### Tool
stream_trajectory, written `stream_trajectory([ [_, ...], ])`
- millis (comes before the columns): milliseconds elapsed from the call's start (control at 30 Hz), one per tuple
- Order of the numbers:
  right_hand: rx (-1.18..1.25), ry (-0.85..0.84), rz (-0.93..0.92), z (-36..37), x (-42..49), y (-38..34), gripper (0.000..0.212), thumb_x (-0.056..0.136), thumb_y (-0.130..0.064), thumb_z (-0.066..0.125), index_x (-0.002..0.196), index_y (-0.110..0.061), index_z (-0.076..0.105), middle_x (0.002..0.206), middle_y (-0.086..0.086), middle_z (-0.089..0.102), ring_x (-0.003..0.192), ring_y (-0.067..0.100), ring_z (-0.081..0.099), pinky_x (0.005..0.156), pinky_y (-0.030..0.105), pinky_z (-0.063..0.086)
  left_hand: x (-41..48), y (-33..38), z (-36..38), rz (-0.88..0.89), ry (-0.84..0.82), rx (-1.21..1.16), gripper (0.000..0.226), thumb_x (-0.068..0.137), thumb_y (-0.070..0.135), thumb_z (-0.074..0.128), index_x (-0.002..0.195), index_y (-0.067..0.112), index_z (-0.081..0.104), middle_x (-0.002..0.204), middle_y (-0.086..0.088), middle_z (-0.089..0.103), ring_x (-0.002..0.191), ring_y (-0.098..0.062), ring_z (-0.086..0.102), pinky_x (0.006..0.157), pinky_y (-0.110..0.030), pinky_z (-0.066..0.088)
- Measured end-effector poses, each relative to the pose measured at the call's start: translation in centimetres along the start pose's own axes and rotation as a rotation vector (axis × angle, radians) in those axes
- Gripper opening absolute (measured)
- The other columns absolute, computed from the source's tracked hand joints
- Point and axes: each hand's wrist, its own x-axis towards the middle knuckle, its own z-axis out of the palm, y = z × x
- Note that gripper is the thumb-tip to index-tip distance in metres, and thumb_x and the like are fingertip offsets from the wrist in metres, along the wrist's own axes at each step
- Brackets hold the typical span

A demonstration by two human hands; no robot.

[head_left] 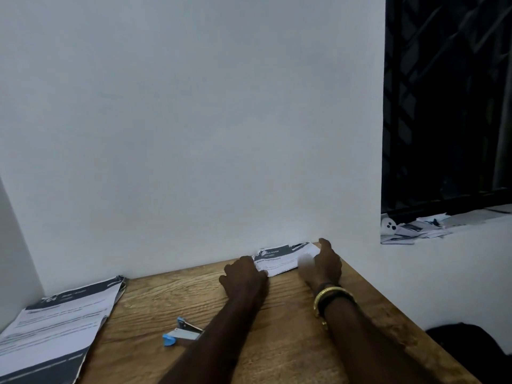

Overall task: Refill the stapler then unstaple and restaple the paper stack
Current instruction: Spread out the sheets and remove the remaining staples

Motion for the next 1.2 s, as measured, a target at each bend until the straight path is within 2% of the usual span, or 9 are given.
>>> stream_trajectory([
  [200, 0.004, 0.029, 0.066, -0.2, -0.4, -0.5, 0.044, 0.094, -0.009, 0.056, 0.138, -0.017, 0.059, 0.142, 0.023, 0.045, 0.102, 0.040, 0.058, 0.102, 0.040, 0.049, 0.0, -0.1, -0.4, 0.017, -0.016, -0.040, 0.048, 0.086, 0.040, 0.065, 0.131, 0.022, 0.058, 0.134, -0.004, 0.061, 0.130, -0.028, 0.049, 0.106, -0.039, 0.040],
  [300, -0.022, 0.032, 0.064, -0.2, -1.3, -1.1, 0.053, 0.089, -0.006, 0.062, 0.139, -0.019, 0.054, 0.142, 0.022, 0.037, 0.082, 0.034, 0.053, 0.087, 0.038, 0.054, -0.1, -0.4, -1.1, 0.035, 0.015, -0.100, 0.046, 0.087, 0.040, 0.065, 0.129, 0.022, 0.061, 0.134, -0.003, 0.062, 0.130, -0.027, 0.051, 0.106, -0.037, 0.043],
  [367, -0.010, 0.032, 0.015, 0.0, -2.2, -1.9, 0.057, 0.087, -0.006, 0.066, 0.139, -0.022, 0.051, 0.142, 0.019, 0.037, 0.085, 0.034, 0.056, 0.078, 0.033, 0.048, -0.3, -0.5, -1.7, 0.056, 0.061, -0.153, 0.042, 0.088, 0.041, 0.065, 0.126, 0.022, 0.064, 0.132, -0.001, 0.065, 0.127, -0.024, 0.055, 0.105, -0.035, 0.045],
  [600, 0.146, -0.063, -0.248, 2.4, -7.1, -6.3, 0.033, 0.084, -0.019, 0.075, 0.115, -0.024, 0.065, 0.113, 0.005, 0.067, 0.107, 0.024, 0.064, 0.083, 0.027, 0.040, -1.8, -0.5, -4.9, 0.114, 0.288, -0.447, 0.017, 0.090, 0.030, 0.064, 0.094, 0.019, 0.077, 0.098, 0.004, 0.077, 0.095, -0.017, 0.070, 0.081, -0.025, 0.049],
  [700, 0.247, -0.108, -0.293, 4.1, -9.6, -8.3, 0.022, 0.086, -0.021, 0.074, 0.107, -0.024, 0.069, 0.100, 0.000, 0.069, 0.100, 0.022, 0.065, 0.084, 0.031, 0.049, -2.4, -1.4, -7.0, 0.117, 0.367, -0.554, 0.018, 0.092, 0.026, 0.062, 0.094, 0.015, 0.076, 0.092, 0.002, 0.077, 0.090, -0.018, 0.070, 0.084, -0.032, 0.055],
  [833, 0.348, -0.173, -0.330, 6.4, -13.1, -10.5, 0.012, 0.088, -0.023, 0.073, 0.099, -0.025, 0.070, 0.084, -0.008, 0.069, 0.087, 0.016, 0.066, 0.067, 0.023, 0.046, -3.0, -4.2, -10.0, 0.084, 0.459, -0.662, 0.017, 0.092, 0.024, 0.062, 0.093, 0.015, 0.076, 0.088, 0.002, 0.076, 0.087, -0.017, 0.069, 0.082, -0.032, 0.053],
  [1000, 0.291, -0.360, -0.302, 9.8, -17.7, -12.3, 0.007, 0.088, -0.030, 0.070, 0.088, -0.023, 0.072, 0.087, -0.002, 0.077, 0.086, 0.025, 0.075, 0.080, 0.040, 0.062, -3.9, -9.2, -13.4, -0.009, 0.523, -0.627, 0.019, 0.092, 0.025, 0.062, 0.096, 0.014, 0.077, 0.092, 0.000, 0.077, 0.088, -0.015, 0.068, 0.072, -0.024, 0.045],
  [1100, 0.251, -0.462, -0.292, 12.0, -20.6, -12.9, 0.011, 0.086, -0.028, 0.067, 0.085, -0.021, 0.074, 0.089, 0.003, 0.078, 0.082, 0.028, 0.077, 0.077, 0.048, 0.065, -4.7, -12.4, -15.0, -0.090, 0.517, -0.601, 0.018, 0.091, 0.025, 0.062, 0.094, 0.014, 0.077, 0.093, 0.000, 0.077, 0.092, -0.019, 0.070, 0.082, -0.032, 0.053],
  [1200, 0.207, -0.540, -0.272, 14.0, -22.7, -13.0, 0.013, 0.083, -0.025, 0.064, 0.075, -0.020, 0.073, 0.071, 0.003, 0.076, 0.061, 0.023, 0.076, 0.064, 0.045, 0.066, -5.4, -15.4, -16.1, -0.144, 0.500, -0.558, 0.018, 0.090, 0.024, 0.062, 0.093, 0.013, 0.076, 0.093, -0.002, 0.077, 0.094, -0.022, 0.069, 0.090, -0.041, 0.055],
])
